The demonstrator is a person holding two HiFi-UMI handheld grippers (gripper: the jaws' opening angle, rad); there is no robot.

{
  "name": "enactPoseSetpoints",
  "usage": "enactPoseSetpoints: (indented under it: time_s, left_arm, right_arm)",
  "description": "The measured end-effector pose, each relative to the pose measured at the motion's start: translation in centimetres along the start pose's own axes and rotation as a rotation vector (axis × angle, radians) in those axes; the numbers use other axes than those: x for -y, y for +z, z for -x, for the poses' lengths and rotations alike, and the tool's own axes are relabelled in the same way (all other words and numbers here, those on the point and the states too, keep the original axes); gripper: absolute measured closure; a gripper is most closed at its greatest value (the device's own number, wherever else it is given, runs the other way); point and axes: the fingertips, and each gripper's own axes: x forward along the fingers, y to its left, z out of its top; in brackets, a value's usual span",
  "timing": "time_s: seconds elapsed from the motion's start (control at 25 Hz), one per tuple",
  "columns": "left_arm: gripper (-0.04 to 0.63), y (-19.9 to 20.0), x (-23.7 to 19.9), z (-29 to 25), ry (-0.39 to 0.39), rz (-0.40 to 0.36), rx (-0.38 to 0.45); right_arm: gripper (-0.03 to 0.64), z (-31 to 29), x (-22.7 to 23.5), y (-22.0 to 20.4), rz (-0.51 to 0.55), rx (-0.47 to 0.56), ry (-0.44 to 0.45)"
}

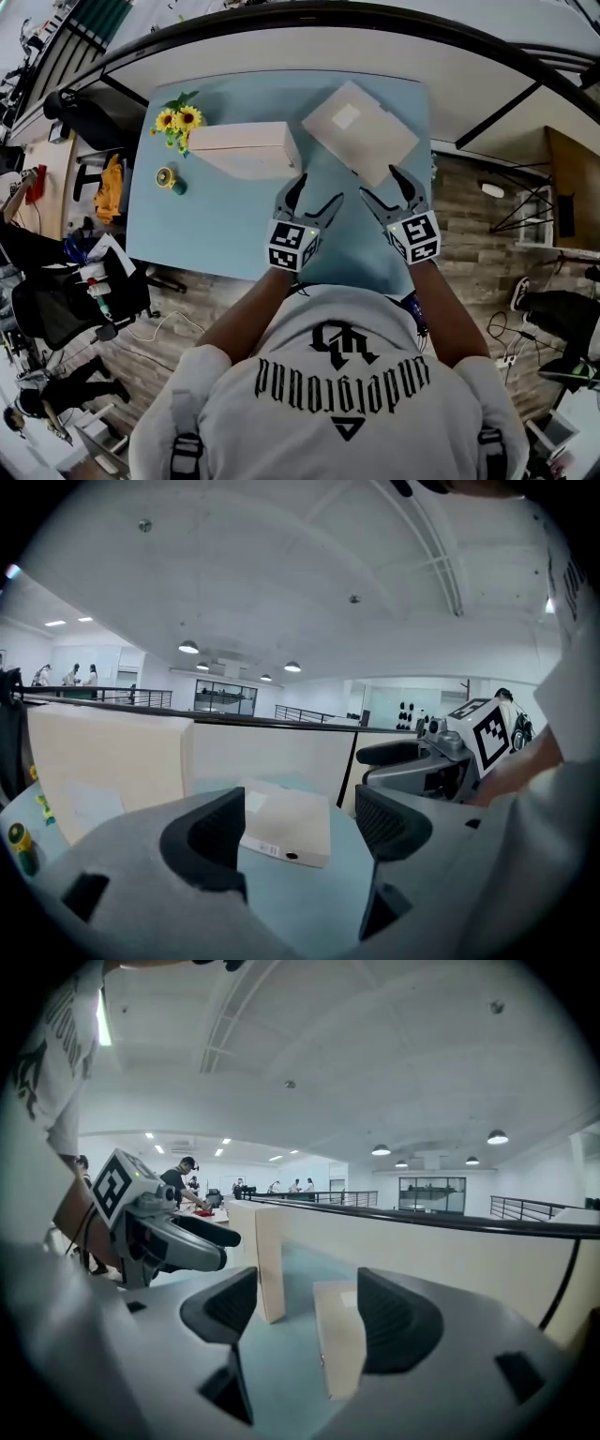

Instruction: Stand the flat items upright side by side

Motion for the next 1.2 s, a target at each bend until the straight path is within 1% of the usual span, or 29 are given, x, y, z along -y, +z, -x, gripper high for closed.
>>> enactPoseSetpoints:
  time_s: [0.2,0.32,0.52,0.6,0.76,0.96,1.2]
  left_arm:
    - [0.216,-0.4,1.5,-3.3,0.053,0.035,-0.027]
    - [0.216,-1.1,0.6,-5.9,0.081,0.076,-0.051]
    - [0.216,-2.1,-1.1,-9.9,0.125,0.158,-0.076]
    - [0.216,-2.6,-1.9,-11.2,0.143,0.17,-0.097]
    - [0.212,-4.6,-4.5,-14.3,0.171,0.191,-0.152]
    - [0.207,-6.5,-5.4,-16.8,0.191,0.227,-0.209]
    - [0.191,-9.2,-8.1,-19.3,0.243,0.315,-0.273]
  right_arm:
    - [0.282,-0.5,2.4,-1.4,0.022,-0.031,0.071]
    - [0.282,-2.3,4.3,-2.2,0.033,-0.059,0.103]
    - [0.285,-4.8,8.0,-3.7,0.027,-0.106,0.131]
    - [0.285,-5.9,9.2,-4.6,0.029,-0.137,0.144]
    - [0.285,-10.2,11.6,-6.9,0.053,-0.202,0.177]
    - [0.273,-13.2,14.4,-8.7,0.104,-0.309,0.215]
    - [0.265,-17.7,16.9,-11.8,0.137,-0.436,0.271]
